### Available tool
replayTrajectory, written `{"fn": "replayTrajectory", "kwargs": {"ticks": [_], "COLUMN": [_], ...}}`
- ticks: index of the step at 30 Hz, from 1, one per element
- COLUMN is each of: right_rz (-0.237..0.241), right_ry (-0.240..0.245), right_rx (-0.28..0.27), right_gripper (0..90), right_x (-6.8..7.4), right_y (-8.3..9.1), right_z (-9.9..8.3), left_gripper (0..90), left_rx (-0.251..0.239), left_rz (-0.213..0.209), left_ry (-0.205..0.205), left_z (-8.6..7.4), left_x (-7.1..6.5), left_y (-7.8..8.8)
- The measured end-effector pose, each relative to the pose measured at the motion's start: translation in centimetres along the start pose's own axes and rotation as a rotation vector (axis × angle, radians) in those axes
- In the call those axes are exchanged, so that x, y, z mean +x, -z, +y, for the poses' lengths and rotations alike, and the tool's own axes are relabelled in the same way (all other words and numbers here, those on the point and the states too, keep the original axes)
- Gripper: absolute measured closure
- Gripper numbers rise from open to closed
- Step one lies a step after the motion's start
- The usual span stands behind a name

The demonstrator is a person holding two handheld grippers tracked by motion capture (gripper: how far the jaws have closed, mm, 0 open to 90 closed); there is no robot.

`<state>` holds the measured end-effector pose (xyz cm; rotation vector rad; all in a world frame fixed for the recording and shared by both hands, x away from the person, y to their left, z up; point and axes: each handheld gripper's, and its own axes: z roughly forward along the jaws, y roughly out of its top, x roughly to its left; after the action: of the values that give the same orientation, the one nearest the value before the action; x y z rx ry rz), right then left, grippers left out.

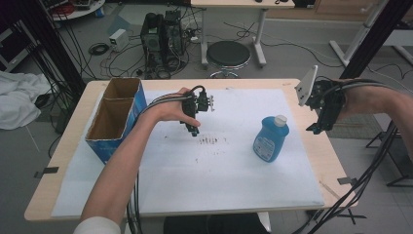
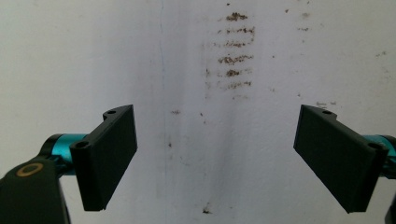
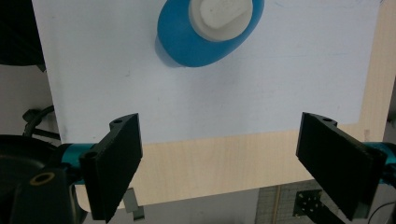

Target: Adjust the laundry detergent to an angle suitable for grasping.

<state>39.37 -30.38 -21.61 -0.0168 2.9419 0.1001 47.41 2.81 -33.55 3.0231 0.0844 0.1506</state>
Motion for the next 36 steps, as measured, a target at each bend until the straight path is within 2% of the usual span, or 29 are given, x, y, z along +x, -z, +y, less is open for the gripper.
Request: {"fn": "replayTrajectory", "kwargs": {"ticks": [3,5,6,7,8,9,11,12,15,20,23,28,29,30,31,33,34,36], "right_rz": [0.002,0.0,-0.001,-0.003,-0.004,-0.006,-0.009,-0.009,-0.013,-0.011,-0.021,-0.029,-0.027,-0.027,-0.028,-0.027,-0.026,-0.028], "right_ry": [0.015,-0.019,-0.015,0.001,0.042,0.012,0.002,0.01,0.007,-0.002,0.001,0.016,-0.012,0.015,-0.004,0.018,0.0,0.007], "right_rx": [0.005,0.002,0.004,0.008,-0.002,0.011,0.008,0.008,0.017,0.019,0.014,0.015,0.006,0.015,0.013,0.021,0.017,0.016], "right_gripper": [13.7,13.6,13.7,13.6,13.7,13.7,13.6,13.7,13.7,13.7,13.7,13.7,13.7,13.7,13.6,13.7,13.6,13.7], "right_x": [-0.2,0.0,0.1,0.0,-0.2,0.0,0.0,0.0,0.1,0.5,0.7,0.9,1.0,0.8,1.0,0.8,0.9,0.9], "right_y": [-0.1,-0.2,-0.2,-0.1,-0.2,-0.1,-0.2,-0.2,-0.2,-0.1,0.1,0.3,0.3,0.3,0.2,0.2,0.1,0.1], "right_z": [-0.1,0.0,0.0,0.0,0.1,0.1,0.2,0.2,0.3,0.2,0.2,0.0,0.1,0.0,0.1,0.2,0.2,0.2], "left_gripper": [13.4,13.4,13.4,13.4,13.4,13.4,13.4,13.4,13.4,13.4,13.4,13.4,13.4,13.4,13.4,13.4,13.4,13.4], "left_rx": [-0.007,-0.014,-0.025,-0.025,-0.021,-0.02,-0.03,-0.022,-0.026,-0.015,0.01,0.004,0.008,0.004,0.002,0.007,0.005,0.013], "left_rz": [-0.003,-0.008,-0.011,-0.011,-0.002,-0.007,-0.015,-0.013,0.0,0.016,0.028,0.039,0.038,0.045,0.045,0.041,0.04,0.036], "left_ry": [0.005,0.003,0.012,0.012,0.009,0.009,0.02,0.01,0.022,0.018,0.015,0.018,0.017,0.023,0.023,0.021,0.022,0.011], "left_z": [-0.2,-0.4,-0.4,-0.4,-0.5,-0.6,-0.7,-0.7,-0.8,-0.6,-0.5,-0.5,-0.5,-0.5,-0.5,-0.4,-0.4,-0.5], "left_x": [0.1,0.2,0.2,0.2,0.3,0.3,0.2,0.3,0.1,-0.5,-0.8,-1.0,-0.9,-1.0,-1.0,-1.0,-1.0,-1.0], "left_y": [0.1,0.2,0.2,0.2,0.3,0.3,0.3,0.4,0.6,1.1,1.2,1.5,1.5,1.5,1.5,1.4,1.3,1.3]}}
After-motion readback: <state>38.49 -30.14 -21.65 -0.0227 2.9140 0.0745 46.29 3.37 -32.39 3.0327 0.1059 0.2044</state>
